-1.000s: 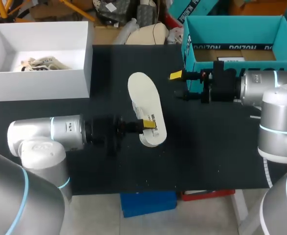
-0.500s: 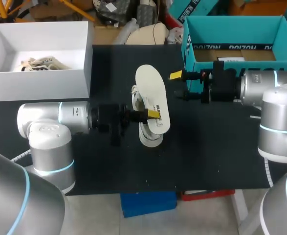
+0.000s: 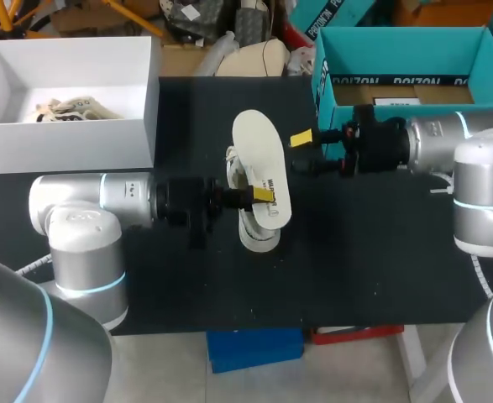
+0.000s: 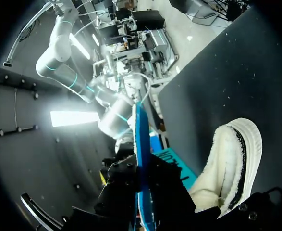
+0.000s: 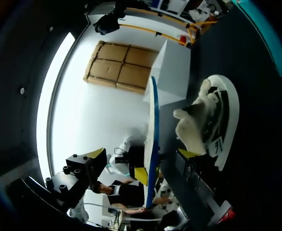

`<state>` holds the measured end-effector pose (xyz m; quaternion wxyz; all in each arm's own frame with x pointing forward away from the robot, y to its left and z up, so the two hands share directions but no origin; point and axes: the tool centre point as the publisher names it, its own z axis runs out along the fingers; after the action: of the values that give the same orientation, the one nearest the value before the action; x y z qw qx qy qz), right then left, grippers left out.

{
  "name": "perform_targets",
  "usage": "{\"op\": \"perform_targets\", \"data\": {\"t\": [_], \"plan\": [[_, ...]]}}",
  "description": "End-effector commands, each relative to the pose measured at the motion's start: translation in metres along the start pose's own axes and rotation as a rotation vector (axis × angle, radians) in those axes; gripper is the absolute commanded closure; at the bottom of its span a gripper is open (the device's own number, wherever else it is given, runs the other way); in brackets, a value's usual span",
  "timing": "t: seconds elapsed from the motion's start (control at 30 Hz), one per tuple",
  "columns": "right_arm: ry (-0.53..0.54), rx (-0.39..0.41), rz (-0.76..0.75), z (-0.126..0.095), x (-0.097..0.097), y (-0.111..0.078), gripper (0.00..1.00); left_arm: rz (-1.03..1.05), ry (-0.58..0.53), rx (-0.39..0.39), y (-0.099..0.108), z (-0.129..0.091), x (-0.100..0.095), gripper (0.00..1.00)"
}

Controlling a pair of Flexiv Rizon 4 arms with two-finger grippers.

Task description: Take the shoe out of the shoebox, open the shoe tongue, remove and reinsert the insole, then place the shoe into the shoebox

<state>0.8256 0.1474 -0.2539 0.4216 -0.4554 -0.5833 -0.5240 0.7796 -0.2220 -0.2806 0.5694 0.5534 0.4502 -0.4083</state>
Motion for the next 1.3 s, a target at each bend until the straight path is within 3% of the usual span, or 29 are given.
{"op": "perform_targets", "data": {"t": [0.03, 0.13, 0.97, 1.03, 1.13, 1.3], "plan": [[0.018, 0.069, 0.011, 0.006, -0.014, 0.001, 0.51, 0.002, 0.003, -0.002, -0.001, 0.001, 0.0, 1.0], [0.014, 0.071, 0.017, 0.011, -0.017, -0.002, 0.58, 0.002, 0.003, -0.002, -0.001, 0.001, 0.0, 1.0], [-0.034, 0.126, 0.022, 0.046, -0.02, 0.011, 0.62, 0.002, 0.003, -0.002, -0.001, 0.001, 0.0, 1.0], [-0.036, 0.126, 0.023, 0.046, -0.021, 0.013, 0.7, 0.002, 0.003, -0.002, -0.001, 0.001, 0.0, 1.0], [-0.044, 0.135, 0.028, 0.045, -0.022, 0.014, 1.0, 0.002, 0.003, -0.002, -0.001, 0.001, 0.0, 1.0], [-0.042, 0.14, 0.028, 0.045, -0.023, 0.014, 1.0, 0.002, 0.003, -0.002, -0.001, 0.001, 0.0, 1.0]]}}
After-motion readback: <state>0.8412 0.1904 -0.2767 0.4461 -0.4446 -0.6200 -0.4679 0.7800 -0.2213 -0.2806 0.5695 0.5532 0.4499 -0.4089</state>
